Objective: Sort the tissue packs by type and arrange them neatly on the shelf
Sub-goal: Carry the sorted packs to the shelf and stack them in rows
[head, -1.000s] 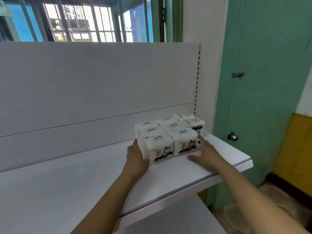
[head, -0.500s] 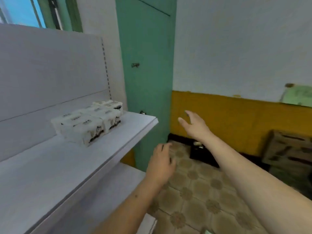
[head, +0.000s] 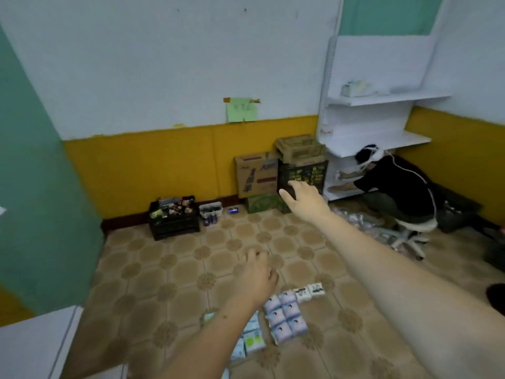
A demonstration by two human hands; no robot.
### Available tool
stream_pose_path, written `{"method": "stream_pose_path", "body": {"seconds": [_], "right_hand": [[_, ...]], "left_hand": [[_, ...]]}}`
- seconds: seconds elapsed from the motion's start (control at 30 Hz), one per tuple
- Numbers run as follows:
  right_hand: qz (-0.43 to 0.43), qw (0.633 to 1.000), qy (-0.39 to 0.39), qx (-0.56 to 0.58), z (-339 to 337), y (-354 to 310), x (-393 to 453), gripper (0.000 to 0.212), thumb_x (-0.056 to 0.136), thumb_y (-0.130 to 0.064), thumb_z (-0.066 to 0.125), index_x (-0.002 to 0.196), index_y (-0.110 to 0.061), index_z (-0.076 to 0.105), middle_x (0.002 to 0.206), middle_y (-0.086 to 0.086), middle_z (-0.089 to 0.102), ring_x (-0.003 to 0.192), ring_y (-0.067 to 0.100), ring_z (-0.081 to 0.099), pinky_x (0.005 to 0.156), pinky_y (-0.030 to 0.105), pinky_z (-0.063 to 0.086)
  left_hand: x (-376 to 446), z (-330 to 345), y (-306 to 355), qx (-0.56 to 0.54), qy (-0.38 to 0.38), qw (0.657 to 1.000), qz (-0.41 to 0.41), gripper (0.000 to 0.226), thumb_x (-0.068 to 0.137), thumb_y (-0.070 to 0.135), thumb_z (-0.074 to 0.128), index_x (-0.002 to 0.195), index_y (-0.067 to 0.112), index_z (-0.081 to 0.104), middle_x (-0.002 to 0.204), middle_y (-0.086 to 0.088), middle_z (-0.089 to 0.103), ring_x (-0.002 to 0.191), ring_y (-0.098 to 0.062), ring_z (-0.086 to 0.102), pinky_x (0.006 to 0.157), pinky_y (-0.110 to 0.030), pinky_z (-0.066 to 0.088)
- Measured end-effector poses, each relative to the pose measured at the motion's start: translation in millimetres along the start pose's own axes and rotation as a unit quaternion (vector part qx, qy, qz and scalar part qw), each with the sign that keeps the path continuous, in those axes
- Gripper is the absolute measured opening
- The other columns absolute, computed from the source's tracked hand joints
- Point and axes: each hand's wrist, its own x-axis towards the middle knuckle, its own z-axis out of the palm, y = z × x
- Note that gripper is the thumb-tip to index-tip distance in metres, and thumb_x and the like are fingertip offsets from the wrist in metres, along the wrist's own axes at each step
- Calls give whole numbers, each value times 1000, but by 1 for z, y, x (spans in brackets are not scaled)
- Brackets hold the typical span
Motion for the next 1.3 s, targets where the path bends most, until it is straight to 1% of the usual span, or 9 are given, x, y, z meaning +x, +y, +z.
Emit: {"method": "stream_pose_path", "body": {"seconds": [0.17,0.27,0.43,0.53,0.73,0.83,0.97,1.17,1.3], "right_hand": [[83,996,-15,-6,-8,142,-13,71,98,-64,28,149,-15,35,149,10,41,135,34,38,108,46,35],[112,993,-25,-4,-10,216,-8,69,98,-63,29,146,-14,39,144,12,46,129,35,44,105,46,39],[114,992,-46,-39,-9,305,23,65,102,-54,30,147,-8,36,145,18,44,130,37,43,106,43,36],[139,985,-84,-50,6,343,48,65,101,-56,29,149,-12,34,149,15,40,135,36,38,108,46,33],[123,975,-152,-103,54,388,126,64,102,-52,33,152,-11,27,154,14,32,141,33,30,110,42,31],[114,971,-170,-121,81,400,181,64,102,-50,33,152,-10,26,156,14,27,143,33,26,113,44,28],[122,961,-214,-127,126,425,256,67,100,-53,37,152,-12,25,158,13,25,142,37,27,112,48,33],[58,942,-279,-175,216,481,332,76,94,-49,55,153,-17,21,154,8,30,139,32,31,104,44,38],[52,927,-324,-180,311,549,352,80,91,-43,61,153,-17,18,154,7,28,138,32,30,107,44,36]], "left_hand": [[41,70,72,34,-63,997,22,39,102,32,42,136,13,40,132,-11,39,121,-31,44,96,-38,44],[70,114,118,43,-103,994,23,44,102,34,41,140,11,39,138,-12,39,126,-32,42,100,-39,41],[127,175,175,36,-141,989,21,50,102,37,43,145,13,35,142,-11,39,128,-31,42,100,-41,42],[157,205,186,27,-159,987,6,50,101,36,44,145,13,35,141,-11,39,127,-31,41,100,-43,43],[234,261,153,30,-216,975,-49,52,101,34,43,145,8,35,142,-16,41,125,-35,46,98,-41,45],[286,298,119,43,-252,965,-62,54,101,36,43,146,7,34,136,-17,47,119,-33,51,93,-42,49],[359,339,81,73,-294,949,-87,57,100,38,40,148,9,33,139,-16,47,124,-33,49,95,-42,48],[454,398,31,80,-299,944,-115,49,96,37,45,138,12,42,127,-12,51,116,-30,53,93,-38,46],[498,476,-19,102,-323,930,-144,55,96,35,44,145,13,34,137,-10,46,127,-29,46,99,-36,43]]}}
